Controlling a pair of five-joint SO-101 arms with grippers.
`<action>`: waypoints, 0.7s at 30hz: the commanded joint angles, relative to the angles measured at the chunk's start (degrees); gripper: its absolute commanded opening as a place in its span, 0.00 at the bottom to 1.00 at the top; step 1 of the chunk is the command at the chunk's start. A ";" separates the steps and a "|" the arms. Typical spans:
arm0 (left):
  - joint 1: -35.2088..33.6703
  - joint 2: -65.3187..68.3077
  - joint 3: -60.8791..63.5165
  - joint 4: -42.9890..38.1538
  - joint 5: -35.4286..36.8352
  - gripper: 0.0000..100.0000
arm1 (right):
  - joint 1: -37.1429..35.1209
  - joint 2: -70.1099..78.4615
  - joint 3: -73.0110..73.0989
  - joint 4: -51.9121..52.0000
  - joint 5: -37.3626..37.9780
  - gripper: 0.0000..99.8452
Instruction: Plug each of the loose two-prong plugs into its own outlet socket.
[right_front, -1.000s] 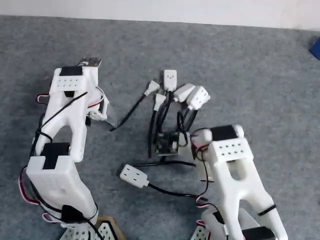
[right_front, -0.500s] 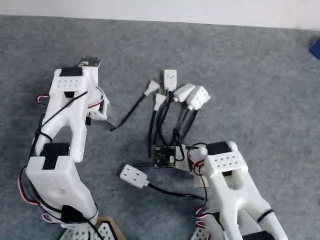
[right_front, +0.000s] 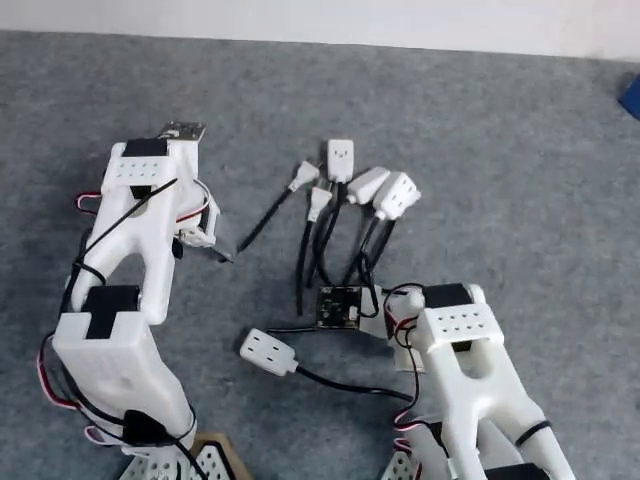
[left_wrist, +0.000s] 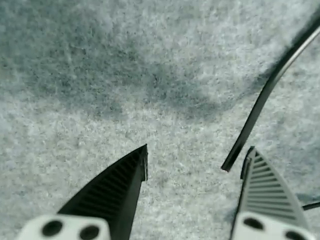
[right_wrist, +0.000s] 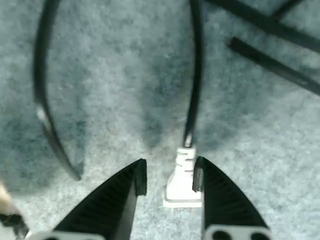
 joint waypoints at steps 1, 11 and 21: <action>0.84 -2.95 -0.31 -0.44 0.26 0.30 | 1.10 -1.27 1.45 -3.56 1.14 0.15; 0.84 -2.86 -0.31 -0.44 0.26 0.30 | 0.84 0.66 2.59 -6.64 0.79 0.15; 0.92 -2.68 -0.31 -0.44 0.26 0.30 | 0.84 8.04 -1.27 -13.85 -11.96 0.01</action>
